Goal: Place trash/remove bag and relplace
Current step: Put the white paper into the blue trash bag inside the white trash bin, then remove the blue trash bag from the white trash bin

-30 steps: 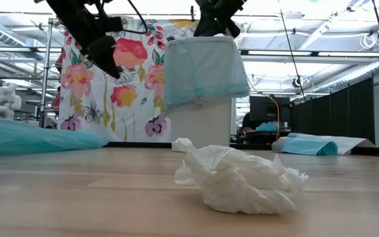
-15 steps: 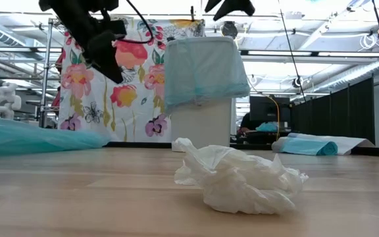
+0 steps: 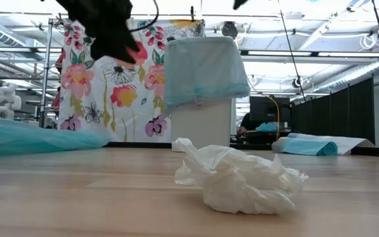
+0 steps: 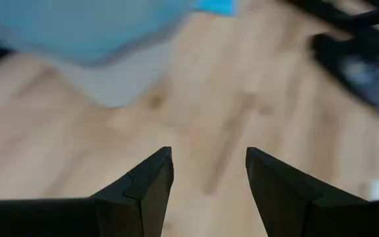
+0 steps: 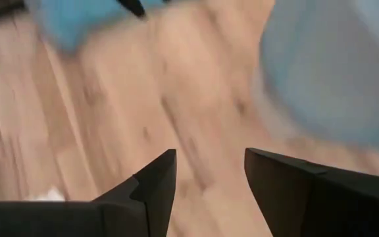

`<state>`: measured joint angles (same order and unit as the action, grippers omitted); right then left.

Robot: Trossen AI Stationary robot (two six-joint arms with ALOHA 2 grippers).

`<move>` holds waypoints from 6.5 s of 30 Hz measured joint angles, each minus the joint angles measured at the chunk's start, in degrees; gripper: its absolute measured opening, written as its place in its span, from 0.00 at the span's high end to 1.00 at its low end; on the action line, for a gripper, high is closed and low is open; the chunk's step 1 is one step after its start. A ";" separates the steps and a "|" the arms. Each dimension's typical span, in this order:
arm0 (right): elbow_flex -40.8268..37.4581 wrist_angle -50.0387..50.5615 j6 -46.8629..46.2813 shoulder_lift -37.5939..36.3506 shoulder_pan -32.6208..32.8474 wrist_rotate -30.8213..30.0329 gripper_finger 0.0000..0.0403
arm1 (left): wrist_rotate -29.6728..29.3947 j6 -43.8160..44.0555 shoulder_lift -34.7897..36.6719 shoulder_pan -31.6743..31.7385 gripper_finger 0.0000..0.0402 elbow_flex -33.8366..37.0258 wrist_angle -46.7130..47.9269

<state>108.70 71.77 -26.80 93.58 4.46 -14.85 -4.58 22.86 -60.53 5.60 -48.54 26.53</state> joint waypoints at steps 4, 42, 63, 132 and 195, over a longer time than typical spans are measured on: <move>-5.72 2.64 -7.20 0.04 6.22 -0.14 0.58 | -0.49 5.12 -3.70 -7.44 0.52 -0.04 -5.15; -33.74 -20.31 -50.56 0.09 39.33 -6.42 0.58 | 1.47 15.82 -64.09 -32.12 0.52 -42.42 -2.55; -33.74 -19.57 -52.69 0.07 38.82 -13.99 0.58 | 0.14 8.10 -52.83 -24.80 0.99 -42.31 7.57; -51.12 -18.66 -60.67 -11.74 11.27 -12.08 0.64 | 25.60 -21.53 -2.88 39.25 0.60 -9.70 -6.55; -77.29 -107.73 -18.87 -17.29 -40.89 29.38 1.00 | 37.58 -3.68 -29.73 35.92 1.00 1.19 -55.53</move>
<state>31.41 -35.95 -45.67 76.29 -36.43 14.53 33.00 19.18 -90.26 41.52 -47.35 -29.00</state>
